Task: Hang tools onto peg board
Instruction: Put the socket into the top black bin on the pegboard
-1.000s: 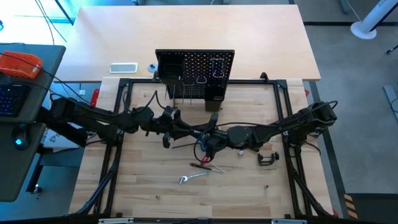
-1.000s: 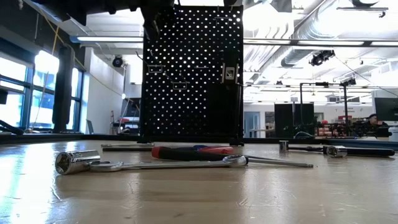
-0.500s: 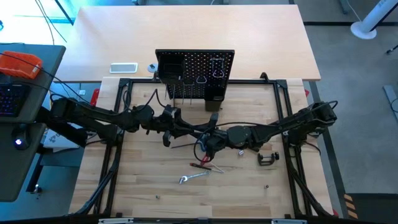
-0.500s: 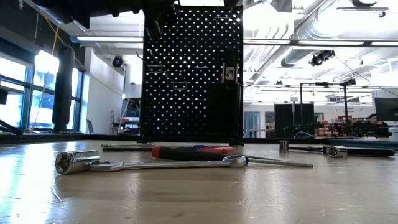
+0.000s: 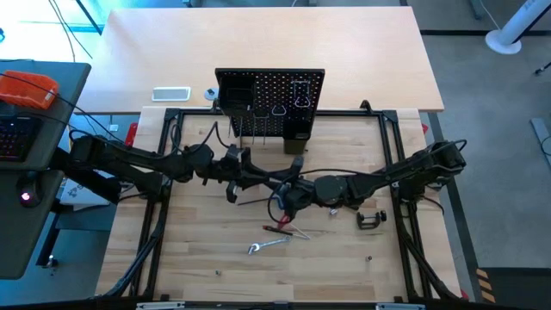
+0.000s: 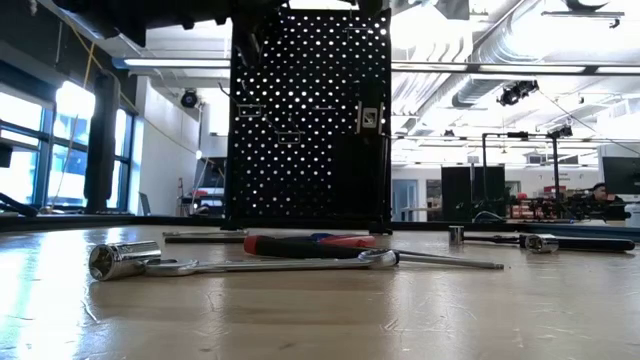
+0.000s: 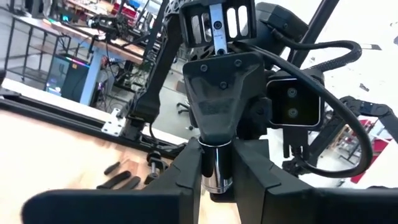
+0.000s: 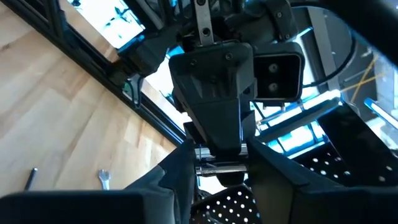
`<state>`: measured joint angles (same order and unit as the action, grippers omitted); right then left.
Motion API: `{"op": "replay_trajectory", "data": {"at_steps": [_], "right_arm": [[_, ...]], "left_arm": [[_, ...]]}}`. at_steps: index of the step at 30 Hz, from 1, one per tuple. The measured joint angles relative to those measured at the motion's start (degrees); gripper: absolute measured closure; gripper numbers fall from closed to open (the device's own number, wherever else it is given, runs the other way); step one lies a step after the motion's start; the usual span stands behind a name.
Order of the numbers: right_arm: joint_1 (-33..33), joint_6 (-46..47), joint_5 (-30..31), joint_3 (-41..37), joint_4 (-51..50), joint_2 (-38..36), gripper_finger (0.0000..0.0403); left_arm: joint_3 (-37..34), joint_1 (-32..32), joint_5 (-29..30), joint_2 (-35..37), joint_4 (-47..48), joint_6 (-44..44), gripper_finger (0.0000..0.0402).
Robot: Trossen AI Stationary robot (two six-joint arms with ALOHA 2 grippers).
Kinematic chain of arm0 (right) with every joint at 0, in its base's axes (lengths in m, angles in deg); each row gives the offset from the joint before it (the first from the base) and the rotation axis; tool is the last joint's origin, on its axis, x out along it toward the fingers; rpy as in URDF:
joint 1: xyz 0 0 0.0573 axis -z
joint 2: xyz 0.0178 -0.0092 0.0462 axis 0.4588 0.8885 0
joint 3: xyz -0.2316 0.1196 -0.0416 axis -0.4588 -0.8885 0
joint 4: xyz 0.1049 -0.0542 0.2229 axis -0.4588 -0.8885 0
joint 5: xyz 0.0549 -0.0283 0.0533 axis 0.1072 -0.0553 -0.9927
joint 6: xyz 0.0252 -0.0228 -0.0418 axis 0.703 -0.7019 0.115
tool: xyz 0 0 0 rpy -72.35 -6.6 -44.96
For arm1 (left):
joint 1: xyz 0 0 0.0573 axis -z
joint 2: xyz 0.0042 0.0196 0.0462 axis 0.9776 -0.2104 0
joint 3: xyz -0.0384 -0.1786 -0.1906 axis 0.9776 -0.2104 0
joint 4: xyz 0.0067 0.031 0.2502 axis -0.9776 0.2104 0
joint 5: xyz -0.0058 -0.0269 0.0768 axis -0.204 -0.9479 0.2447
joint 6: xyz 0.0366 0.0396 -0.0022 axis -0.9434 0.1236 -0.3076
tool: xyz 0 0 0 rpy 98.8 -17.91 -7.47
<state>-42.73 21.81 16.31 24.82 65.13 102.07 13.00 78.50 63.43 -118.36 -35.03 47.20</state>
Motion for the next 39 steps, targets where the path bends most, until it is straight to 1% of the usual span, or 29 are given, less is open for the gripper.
{"op": "replay_trajectory", "data": {"at_steps": [3,8,12,14,21,24,28,33,37,39], "right_arm": [[-0.1,-0.4,1.6,0.0,1.4,0.0,0.0273],[-0.9,-1.5,4.2,0.0,2.0,-0.6,0.0271],[-1.4,-1.7,9.2,0.0,2.2,-2.1,0.0271],[-1.4,-2.5,11.4,0.0,2.1,-2.5,0.0270],[-2.0,-2.8,16.3,0.1,1.7,-4.0,0.0269],[-2.0,-1.0,17.3,0.1,-1.3,-4.0,0.0269],[-2.0,3.8,18.3,0.1,-7.6,-4.2,0.0269],[-2.0,8.5,18.3,0.1,-13.1,-4.2,0.0269],[-2.0,10.3,18.2,0.1,-14.3,-4.2,0.0269],[-2.0,10.4,18.2,0.1,-14.3,-4.2,0.0269]], "left_arm": [[0.8,0.0,-0.1,0.6,0.9,-1.2,0.0353],[3.2,0.0,-0.4,2.8,6.8,-5.1,0.0354],[5.7,0.1,-0.9,5.7,13.3,-9.2,0.0355],[6.8,0.2,0.2,7.0,17.0,-11.2,0.0355],[12.8,0.1,7.4,12.3,30.1,-19.6,0.0355],[16.8,0.1,11.2,14.2,36.3,-24.1,0.0355],[22.8,0.2,15.8,15.8,42.3,-30.1,0.0355],[30.8,0.2,21.6,15.5,47.5,-38.1,0.0355],[36.1,-0.4,29.5,13.5,52.0,-44.9,0.0355],[38.6,-1.4,31.1,12.0,54.6,-46.6,0.0355]]}}
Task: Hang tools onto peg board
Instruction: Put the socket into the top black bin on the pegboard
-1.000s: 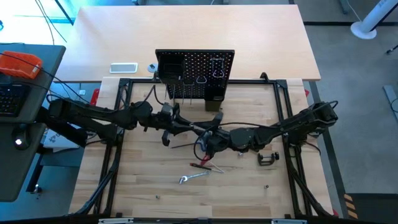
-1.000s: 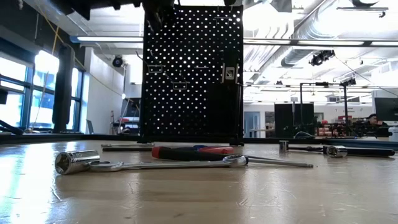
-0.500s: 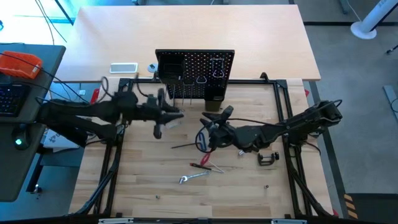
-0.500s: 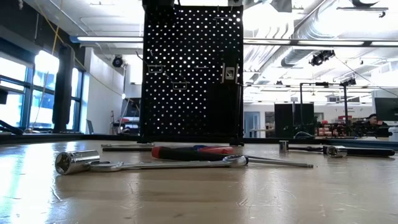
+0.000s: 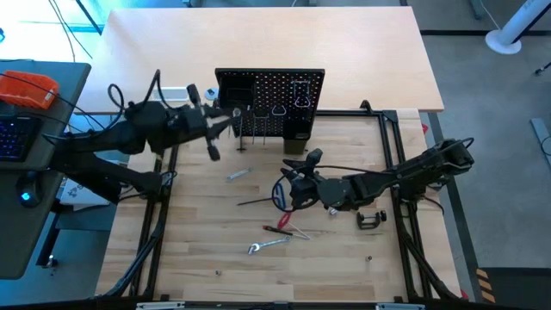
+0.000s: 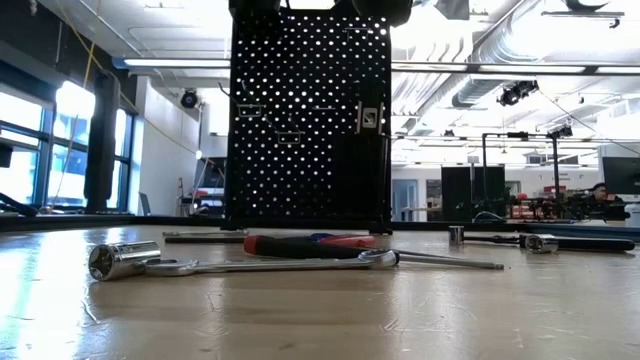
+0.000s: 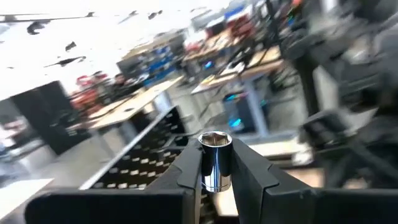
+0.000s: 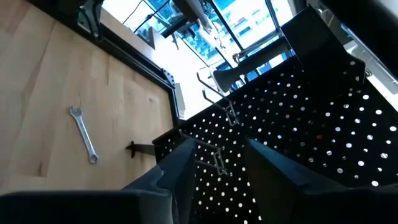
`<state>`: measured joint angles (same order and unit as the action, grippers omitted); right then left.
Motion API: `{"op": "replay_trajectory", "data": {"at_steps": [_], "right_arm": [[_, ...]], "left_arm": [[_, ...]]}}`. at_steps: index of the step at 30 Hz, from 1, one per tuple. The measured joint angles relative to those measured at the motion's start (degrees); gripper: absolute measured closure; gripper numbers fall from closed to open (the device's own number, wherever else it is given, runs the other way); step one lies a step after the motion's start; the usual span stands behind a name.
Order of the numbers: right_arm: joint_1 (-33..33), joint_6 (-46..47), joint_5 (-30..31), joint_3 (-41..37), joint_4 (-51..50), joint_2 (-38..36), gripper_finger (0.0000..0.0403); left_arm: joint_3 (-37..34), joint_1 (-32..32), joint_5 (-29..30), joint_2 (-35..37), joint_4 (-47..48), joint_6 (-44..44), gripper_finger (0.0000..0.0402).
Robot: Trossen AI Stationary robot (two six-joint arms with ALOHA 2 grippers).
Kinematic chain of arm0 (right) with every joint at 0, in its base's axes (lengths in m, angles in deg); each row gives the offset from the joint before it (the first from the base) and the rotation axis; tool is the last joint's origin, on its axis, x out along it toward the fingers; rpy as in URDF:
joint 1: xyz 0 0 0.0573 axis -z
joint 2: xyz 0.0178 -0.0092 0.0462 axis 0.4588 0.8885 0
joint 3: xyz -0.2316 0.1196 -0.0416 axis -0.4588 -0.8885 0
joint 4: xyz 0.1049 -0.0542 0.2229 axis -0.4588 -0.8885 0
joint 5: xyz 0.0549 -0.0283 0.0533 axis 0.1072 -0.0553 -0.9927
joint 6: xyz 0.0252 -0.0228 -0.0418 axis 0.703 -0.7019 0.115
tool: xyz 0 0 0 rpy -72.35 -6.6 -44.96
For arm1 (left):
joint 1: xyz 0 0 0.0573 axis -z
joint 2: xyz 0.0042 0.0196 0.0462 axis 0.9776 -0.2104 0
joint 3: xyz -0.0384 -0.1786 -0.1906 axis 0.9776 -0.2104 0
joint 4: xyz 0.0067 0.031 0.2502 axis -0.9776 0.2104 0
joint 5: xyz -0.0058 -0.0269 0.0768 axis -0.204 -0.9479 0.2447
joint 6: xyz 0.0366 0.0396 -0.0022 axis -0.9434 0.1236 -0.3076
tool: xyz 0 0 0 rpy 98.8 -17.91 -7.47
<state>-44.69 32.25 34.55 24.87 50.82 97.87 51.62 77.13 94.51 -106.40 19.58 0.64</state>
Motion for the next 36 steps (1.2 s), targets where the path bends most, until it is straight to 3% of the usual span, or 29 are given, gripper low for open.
{"op": "replay_trajectory", "data": {"at_steps": [14,36], "right_arm": [[0.0,3.8,-0.1,0.0,-3.2,0.0,0.0269],[0.0,3.9,-0.6,0.0,-3.8,0.0,0.0269]], "left_arm": [[12.3,-8.9,5.1,-9.4,14.9,3.1,0.0355],[13.3,-12.0,2.5,-9.7,20.4,5.7,0.0319]]}}
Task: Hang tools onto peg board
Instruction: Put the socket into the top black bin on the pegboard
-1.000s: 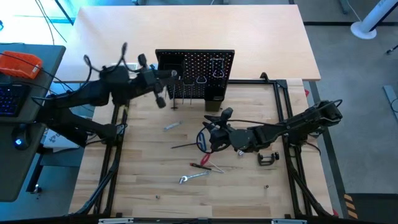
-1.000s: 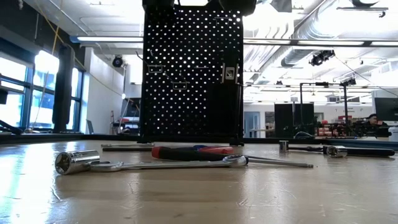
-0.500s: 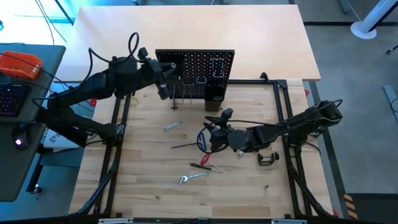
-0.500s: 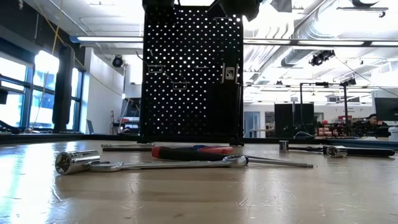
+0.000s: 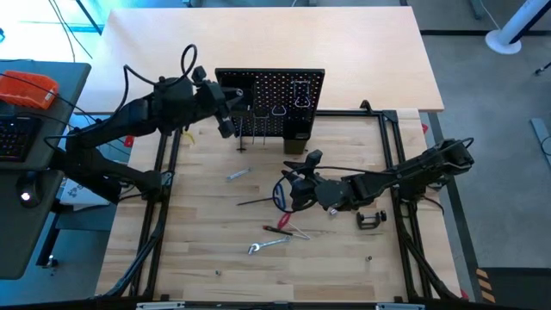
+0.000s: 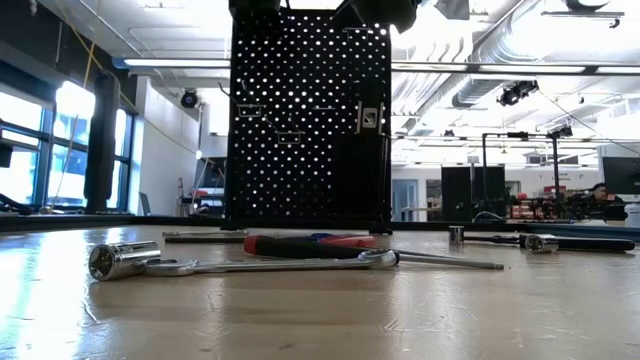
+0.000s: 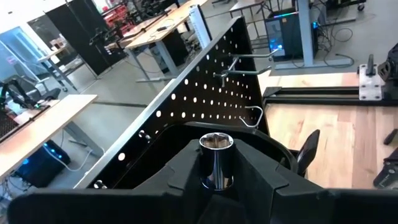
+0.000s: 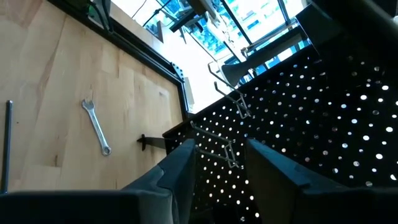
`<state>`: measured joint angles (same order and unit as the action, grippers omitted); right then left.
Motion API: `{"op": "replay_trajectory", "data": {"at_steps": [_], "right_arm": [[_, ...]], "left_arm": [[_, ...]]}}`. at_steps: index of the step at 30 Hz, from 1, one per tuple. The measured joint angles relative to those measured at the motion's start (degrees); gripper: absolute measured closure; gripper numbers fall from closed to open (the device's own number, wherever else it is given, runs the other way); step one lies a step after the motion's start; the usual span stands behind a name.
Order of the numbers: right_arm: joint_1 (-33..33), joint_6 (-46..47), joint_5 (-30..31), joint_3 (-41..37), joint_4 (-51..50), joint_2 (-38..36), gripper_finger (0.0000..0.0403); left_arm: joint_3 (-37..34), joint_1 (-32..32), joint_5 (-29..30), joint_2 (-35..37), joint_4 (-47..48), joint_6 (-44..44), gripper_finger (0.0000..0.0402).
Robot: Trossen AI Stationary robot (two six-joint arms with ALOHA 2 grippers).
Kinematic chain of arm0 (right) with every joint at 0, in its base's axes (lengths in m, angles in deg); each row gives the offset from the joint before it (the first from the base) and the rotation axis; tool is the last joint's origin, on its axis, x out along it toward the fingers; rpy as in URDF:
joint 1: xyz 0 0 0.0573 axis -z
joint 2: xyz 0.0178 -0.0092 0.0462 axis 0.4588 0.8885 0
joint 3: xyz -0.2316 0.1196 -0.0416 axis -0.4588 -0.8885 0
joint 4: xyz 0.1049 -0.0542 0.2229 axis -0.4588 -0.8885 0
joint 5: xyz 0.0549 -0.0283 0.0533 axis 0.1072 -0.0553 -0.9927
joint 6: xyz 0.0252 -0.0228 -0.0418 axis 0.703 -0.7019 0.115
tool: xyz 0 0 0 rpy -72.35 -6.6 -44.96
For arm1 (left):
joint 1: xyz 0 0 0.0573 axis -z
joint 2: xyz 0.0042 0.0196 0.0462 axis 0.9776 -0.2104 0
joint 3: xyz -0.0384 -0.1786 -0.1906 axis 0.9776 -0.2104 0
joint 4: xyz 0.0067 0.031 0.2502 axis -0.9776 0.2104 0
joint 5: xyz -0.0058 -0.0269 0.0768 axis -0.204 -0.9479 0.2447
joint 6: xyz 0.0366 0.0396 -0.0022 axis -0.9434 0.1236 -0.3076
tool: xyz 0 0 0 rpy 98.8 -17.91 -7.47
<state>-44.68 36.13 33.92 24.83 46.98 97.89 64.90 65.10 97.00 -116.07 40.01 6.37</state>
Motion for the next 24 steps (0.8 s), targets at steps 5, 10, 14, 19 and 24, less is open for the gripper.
{"op": "replay_trajectory", "data": {"at_steps": [5,10,14,19,24], "right_arm": [[0.0,0.0,0.0,0.0,0.0,0.0,0.0269],[0.0,0.0,0.0,0.0,0.0,0.0,0.0269],[0.0,0.0,0.0,0.0,0.0,0.0,0.0269],[0.0,0.0,0.0,0.0,-0.2,0.0,0.0269],[0.0,-0.1,0.0,0.0,-0.6,0.0,0.0269]], "left_arm": [[0.0,0.0,-0.1,0.0,-0.1,-0.3,0.0304],[0.0,0.0,0.1,0.0,-0.3,-0.3,0.0265],[0.0,0.0,0.3,0.1,-1.9,-1.0,0.0240],[-0.1,1.7,-2.9,1.5,-5.2,-3.9,0.0232],[-0.1,7.9,-5.8,4.1,-6.0,-7.2,0.0233]]}}
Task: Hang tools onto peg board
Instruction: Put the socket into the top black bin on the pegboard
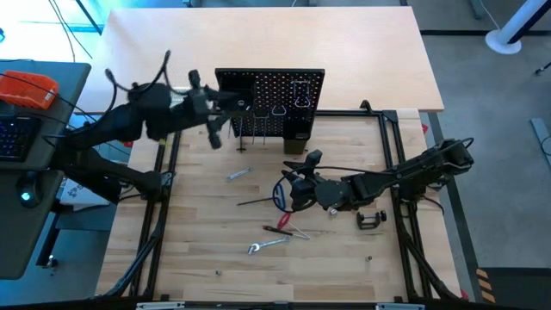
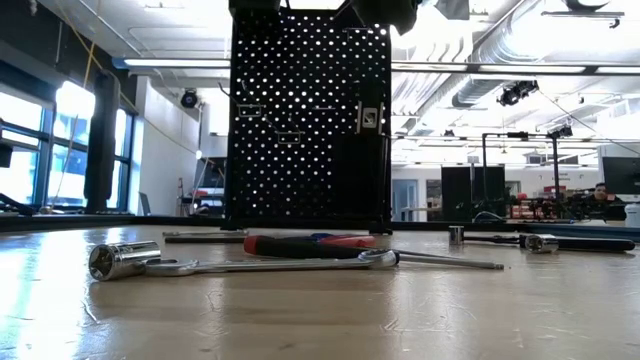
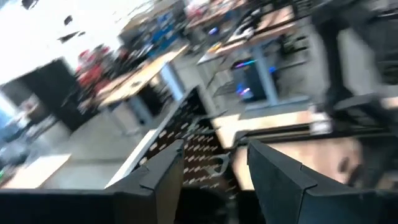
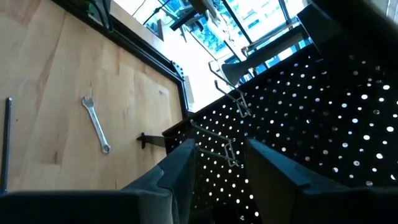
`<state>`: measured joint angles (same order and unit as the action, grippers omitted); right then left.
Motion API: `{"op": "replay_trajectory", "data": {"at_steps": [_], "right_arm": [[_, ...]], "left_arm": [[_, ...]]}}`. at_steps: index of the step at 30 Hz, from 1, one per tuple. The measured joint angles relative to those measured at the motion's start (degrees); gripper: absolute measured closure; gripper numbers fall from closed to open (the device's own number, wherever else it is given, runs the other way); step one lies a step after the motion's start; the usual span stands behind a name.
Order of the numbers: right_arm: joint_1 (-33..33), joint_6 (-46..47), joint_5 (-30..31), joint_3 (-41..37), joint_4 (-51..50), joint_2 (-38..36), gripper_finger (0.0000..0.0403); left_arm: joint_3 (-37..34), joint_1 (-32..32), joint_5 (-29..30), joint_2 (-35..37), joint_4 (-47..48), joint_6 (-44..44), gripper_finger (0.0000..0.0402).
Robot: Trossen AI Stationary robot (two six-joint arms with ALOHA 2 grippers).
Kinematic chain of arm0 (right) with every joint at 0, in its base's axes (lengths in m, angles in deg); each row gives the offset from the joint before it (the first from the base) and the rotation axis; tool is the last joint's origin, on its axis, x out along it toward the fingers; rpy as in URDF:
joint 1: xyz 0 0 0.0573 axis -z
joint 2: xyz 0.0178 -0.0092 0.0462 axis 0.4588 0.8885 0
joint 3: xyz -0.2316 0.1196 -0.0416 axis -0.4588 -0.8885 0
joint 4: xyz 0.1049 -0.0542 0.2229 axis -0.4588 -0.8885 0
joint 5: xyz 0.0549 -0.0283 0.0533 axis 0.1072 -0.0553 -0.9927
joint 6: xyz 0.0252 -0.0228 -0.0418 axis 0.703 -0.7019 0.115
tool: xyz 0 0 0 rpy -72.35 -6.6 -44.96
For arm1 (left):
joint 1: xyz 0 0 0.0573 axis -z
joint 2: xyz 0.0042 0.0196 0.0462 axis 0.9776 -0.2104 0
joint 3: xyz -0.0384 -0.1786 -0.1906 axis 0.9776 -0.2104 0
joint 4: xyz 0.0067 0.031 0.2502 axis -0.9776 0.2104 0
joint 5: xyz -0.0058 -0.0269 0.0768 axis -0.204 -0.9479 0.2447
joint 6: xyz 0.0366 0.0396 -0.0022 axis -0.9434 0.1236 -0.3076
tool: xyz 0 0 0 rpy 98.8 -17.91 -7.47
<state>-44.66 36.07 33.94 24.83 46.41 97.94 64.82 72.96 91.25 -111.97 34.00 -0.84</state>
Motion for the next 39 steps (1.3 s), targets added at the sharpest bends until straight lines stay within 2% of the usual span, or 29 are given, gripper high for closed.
{"op": "replay_trajectory", "data": {"at_steps": [5,14,22,26,32,39], "right_arm": [[0.1,0.0,0.0,0.0,-0.8,0.0,0.0269],[0.9,0.3,-2.4,0.0,-1.7,0.0,0.0269],[2.1,3.7,-4.2,0.0,-4.1,0.0,0.0269],[2.1,3.7,-4.6,0.0,-4.2,0.0,0.0269],[2.1,4.0,-5.2,0.0,-4.1,0.0,0.0269],[2.1,5.4,-7.2,0.0,-4.1,0.0,0.0269]], "left_arm": [[0.0,9.8,0.9,2.9,2.6,-3.6,0.0233],[0.0,24.6,1.3,3.5,13.7,-2.1,0.0234],[0.0,30.3,-2.1,-0.7,27.2,14.1,0.0234],[-2.2,32.7,-3.1,-3.7,31.0,22.1,0.0234],[-10.5,37.2,-2.7,-6.8,26.9,29.7,0.0234],[-20.3,42.7,-2.2,-7.0,18.0,39.4,0.0234]]}}
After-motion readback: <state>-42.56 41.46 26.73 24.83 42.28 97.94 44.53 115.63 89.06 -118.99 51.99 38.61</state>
